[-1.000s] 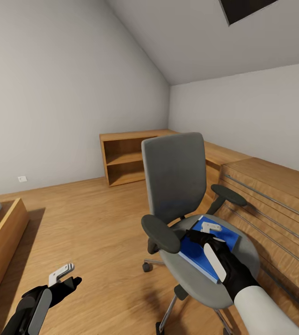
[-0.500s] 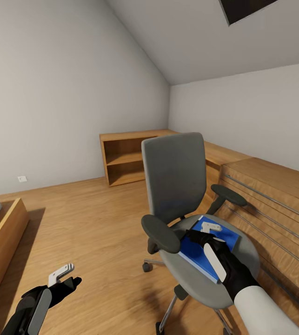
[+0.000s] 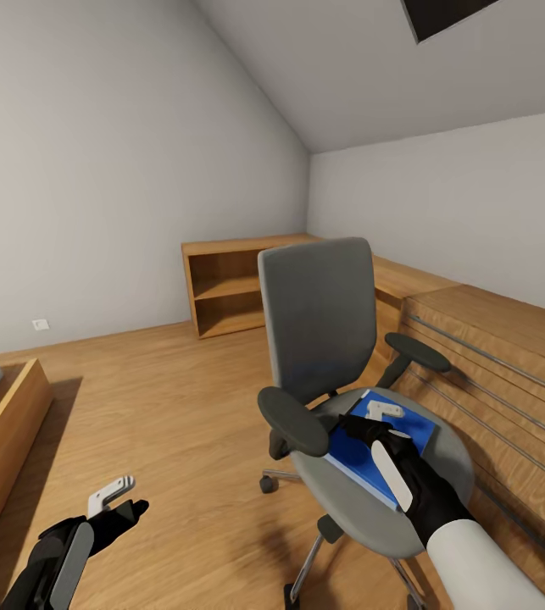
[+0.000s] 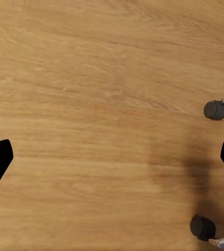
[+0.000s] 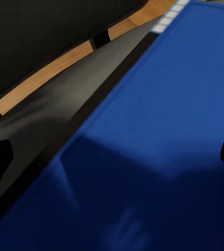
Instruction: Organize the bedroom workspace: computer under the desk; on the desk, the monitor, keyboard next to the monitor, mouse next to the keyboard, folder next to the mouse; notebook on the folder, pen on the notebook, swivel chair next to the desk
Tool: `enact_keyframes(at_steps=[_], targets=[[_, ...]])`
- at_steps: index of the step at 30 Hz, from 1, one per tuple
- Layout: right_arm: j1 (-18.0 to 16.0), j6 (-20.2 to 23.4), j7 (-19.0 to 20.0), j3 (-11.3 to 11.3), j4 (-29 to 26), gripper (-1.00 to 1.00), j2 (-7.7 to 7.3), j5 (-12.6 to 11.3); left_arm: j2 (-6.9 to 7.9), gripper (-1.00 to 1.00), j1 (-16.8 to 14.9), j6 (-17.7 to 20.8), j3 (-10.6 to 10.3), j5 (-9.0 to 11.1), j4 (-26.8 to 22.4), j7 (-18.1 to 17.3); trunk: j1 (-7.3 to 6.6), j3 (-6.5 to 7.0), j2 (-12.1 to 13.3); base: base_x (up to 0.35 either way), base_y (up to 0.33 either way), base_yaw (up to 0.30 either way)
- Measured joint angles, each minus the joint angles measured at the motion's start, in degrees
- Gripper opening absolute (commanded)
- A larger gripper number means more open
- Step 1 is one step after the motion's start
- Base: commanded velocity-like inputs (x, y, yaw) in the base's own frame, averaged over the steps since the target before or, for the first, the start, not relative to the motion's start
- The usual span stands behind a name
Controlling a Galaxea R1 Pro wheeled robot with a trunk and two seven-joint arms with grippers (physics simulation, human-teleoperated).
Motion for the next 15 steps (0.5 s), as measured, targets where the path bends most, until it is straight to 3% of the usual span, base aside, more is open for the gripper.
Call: enact_keyframes(at_steps=[9, 15], targets=[[0.00, -0.04, 0.07, -0.04, -0.03, 1.00, 0.01, -0.27, 0.00, 1.00, 0.00, -0.05, 0.05, -0.09, 0.09, 0.00, 0.00, 0.00, 0.00, -0.005, 0.000, 0.000], [0.00, -0.05, 0.04, -0.04, -0.06, 1.00, 0.00, -0.20, 0.07, 1.00, 0.00, -0.06, 0.08, -0.05, 0.19, 0.06, 0.03, 0.00, 0.01, -0.221, 0.000, 0.000]])
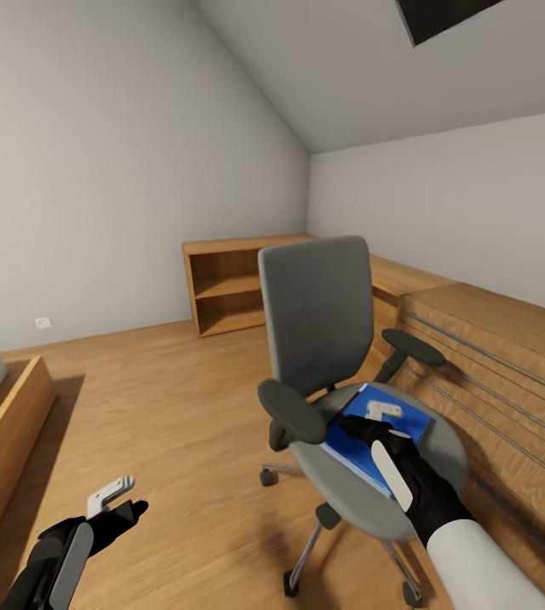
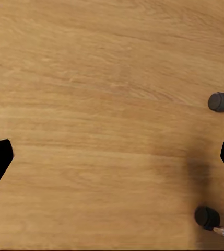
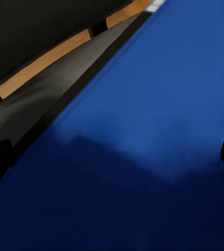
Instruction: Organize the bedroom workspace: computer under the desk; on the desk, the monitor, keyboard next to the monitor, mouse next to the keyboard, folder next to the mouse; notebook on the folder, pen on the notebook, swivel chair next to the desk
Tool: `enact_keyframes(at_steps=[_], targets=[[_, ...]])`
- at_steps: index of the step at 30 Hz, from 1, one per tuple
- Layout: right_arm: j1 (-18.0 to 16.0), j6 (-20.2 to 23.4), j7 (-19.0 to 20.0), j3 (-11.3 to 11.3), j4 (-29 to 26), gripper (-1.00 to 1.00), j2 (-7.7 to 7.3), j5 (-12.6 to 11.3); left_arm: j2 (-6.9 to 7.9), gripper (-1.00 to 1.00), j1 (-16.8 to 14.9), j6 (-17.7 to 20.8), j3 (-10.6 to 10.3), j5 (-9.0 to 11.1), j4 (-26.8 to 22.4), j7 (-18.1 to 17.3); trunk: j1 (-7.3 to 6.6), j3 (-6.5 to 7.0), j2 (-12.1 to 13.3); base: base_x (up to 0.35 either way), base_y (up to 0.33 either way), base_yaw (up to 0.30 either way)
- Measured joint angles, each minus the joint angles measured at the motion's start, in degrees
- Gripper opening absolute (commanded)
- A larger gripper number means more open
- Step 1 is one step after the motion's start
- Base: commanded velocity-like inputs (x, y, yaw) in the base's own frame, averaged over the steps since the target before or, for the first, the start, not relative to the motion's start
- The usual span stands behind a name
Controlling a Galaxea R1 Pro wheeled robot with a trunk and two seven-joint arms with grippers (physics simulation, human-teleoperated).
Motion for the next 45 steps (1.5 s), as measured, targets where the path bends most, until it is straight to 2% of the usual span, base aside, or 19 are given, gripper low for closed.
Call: enact_keyframes(at_steps=[13, 35, 45], targets=[[0.00, -0.01, 0.01, 0.00, -0.02, 1.00, 0.01, -0.15, 0.02, 1.00, 0.00, 0.00, 0.01, 0.02, 0.02, 0.02, -0.02, 0.00, 0.00, -0.055, 0.000, 0.000], [0.00, -0.03, -0.01, -0.02, 0.56, 1.00, -0.04, -0.04, 0.02, 1.00, 0.00, -0.01, 0.00, 0.01, 0.06, 0.02, -0.01, 0.00, 0.00, -0.170, -0.016, 0.000], [0.00, -0.06, -0.03, -0.02, 0.74, 1.00, -0.05, 0.02, 0.02, 1.00, 0.00, 0.06, 0.01, 0.03, 0.10, 0.02, -0.03, 0.00, 0.00, -0.031, -0.010, 0.000]])
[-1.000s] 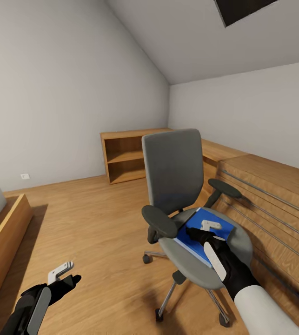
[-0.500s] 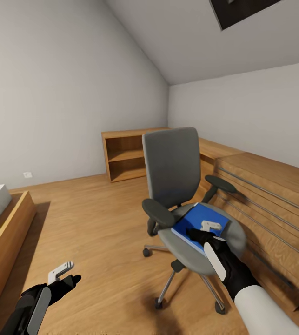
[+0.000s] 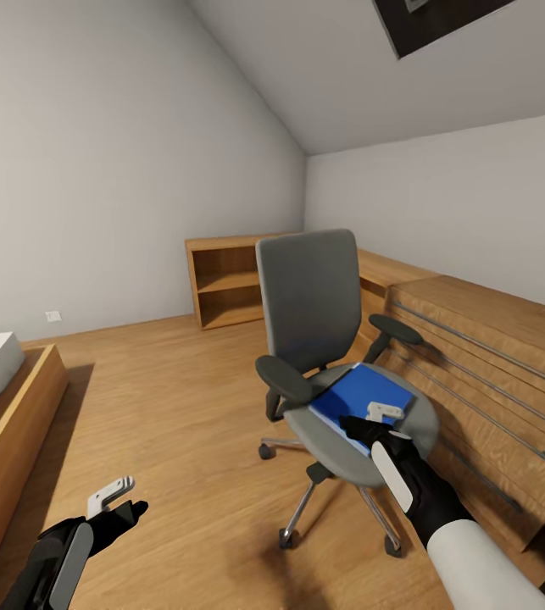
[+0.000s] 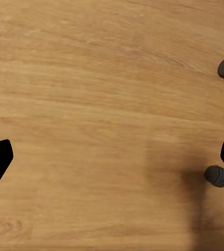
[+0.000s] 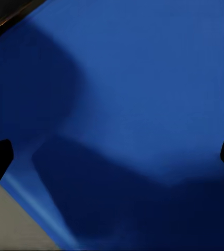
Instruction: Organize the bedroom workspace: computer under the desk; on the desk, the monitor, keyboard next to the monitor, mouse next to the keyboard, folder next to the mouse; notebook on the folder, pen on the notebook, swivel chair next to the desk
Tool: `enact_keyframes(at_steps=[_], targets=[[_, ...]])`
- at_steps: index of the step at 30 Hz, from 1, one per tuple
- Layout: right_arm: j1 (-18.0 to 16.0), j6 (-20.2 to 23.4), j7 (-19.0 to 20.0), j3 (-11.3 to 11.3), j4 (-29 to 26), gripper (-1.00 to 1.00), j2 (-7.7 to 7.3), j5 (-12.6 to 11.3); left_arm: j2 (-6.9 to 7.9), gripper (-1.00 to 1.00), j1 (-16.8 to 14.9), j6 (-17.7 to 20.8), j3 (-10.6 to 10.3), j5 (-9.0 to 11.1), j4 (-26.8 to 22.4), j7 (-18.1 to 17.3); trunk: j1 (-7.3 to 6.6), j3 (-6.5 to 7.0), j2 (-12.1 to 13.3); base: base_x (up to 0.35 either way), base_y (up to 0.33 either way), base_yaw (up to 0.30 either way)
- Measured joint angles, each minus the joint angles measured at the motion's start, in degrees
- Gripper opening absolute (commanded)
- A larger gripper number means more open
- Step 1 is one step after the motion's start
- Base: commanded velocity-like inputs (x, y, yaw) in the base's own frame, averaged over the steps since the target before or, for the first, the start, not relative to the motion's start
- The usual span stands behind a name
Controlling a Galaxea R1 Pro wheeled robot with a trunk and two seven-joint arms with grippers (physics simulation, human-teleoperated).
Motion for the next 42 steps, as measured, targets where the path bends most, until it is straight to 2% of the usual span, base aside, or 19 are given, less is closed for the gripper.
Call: enact_keyframes(at_steps=[22, 42], targets=[[0.03, -0.01, 0.00, -0.03, 1.40, 1.00, -0.04, -0.21, 0.00, 1.00, 0.00, -0.05, 0.00, 0.01, 0.37, 0.00, -4.60, 3.75, 8.41, 0.000, 0.000, 0.000], [0.03, -0.39, 0.43, -0.24, 0.84, 1.00, -0.29, 0.15, 0.00, 1.00, 0.00, -0.22, -0.09, -0.04, 1.80, 0.00, -4.61, 3.76, 8.43, 0.000, 0.000, 0.000]])
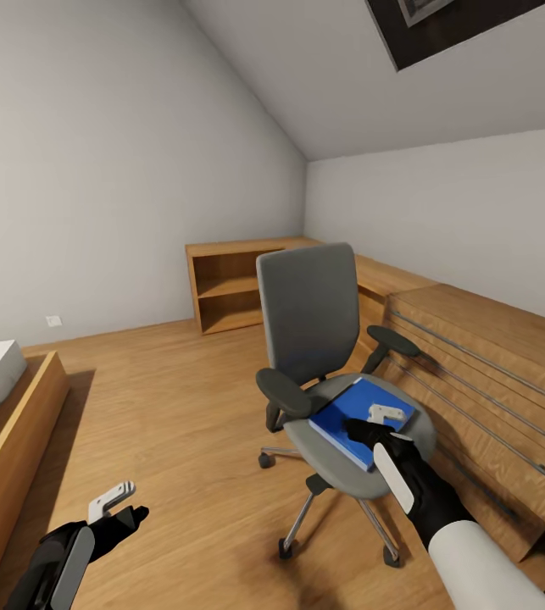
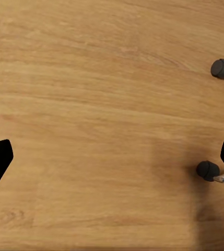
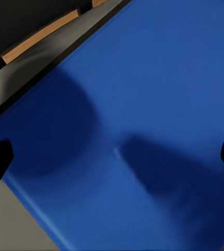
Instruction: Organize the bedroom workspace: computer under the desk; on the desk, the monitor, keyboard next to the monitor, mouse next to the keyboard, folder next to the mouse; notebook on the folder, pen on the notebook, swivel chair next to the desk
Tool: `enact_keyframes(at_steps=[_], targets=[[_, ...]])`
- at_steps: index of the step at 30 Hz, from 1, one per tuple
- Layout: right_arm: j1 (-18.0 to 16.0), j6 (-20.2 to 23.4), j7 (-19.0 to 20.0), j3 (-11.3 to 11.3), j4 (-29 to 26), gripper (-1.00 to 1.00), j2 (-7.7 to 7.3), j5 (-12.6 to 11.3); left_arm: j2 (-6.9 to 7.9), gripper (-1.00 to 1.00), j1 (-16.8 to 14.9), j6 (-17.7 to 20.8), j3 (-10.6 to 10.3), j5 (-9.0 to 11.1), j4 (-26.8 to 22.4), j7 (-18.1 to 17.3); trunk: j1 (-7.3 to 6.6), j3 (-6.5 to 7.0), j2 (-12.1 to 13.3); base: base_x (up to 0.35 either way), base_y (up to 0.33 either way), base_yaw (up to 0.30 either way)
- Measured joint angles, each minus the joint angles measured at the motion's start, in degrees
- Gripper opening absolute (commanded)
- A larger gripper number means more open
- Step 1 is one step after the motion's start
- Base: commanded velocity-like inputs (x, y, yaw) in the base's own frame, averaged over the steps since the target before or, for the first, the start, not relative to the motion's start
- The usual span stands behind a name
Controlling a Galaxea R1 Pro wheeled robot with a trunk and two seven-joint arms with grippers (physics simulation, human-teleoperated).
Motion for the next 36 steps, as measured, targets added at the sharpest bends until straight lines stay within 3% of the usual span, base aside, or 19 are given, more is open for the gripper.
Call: enact_keyframes(at_steps=[10, 15, 36], targets=[[1.52, 0.49, 0.23, -0.11, -10.22, 1.00, -3.17, -0.60, 0.00, 1.00, 0.00, -0.02, 0.00, 0.03, 0.18, 0.00, 0.00, 0.00, 0.00, 0.000, 0.000, 0.000], [2.47, 0.55, 0.20, -0.26, -12.45, 1.00, -4.00, -0.74, 0.00, 1.00, 0.00, -0.03, 0.00, -0.01, 0.45, 0.00, 0.00, 0.00, 0.00, 0.000, 0.000, 0.000], [2.73, 0.58, 0.20, -0.31, -14.11, 1.00, -4.22, -0.87, 0.00, 1.00, 0.00, -0.02, 0.00, 0.03, 0.56, 0.00, 0.00, 0.00, 0.00, 0.000, 0.000, 0.000]])
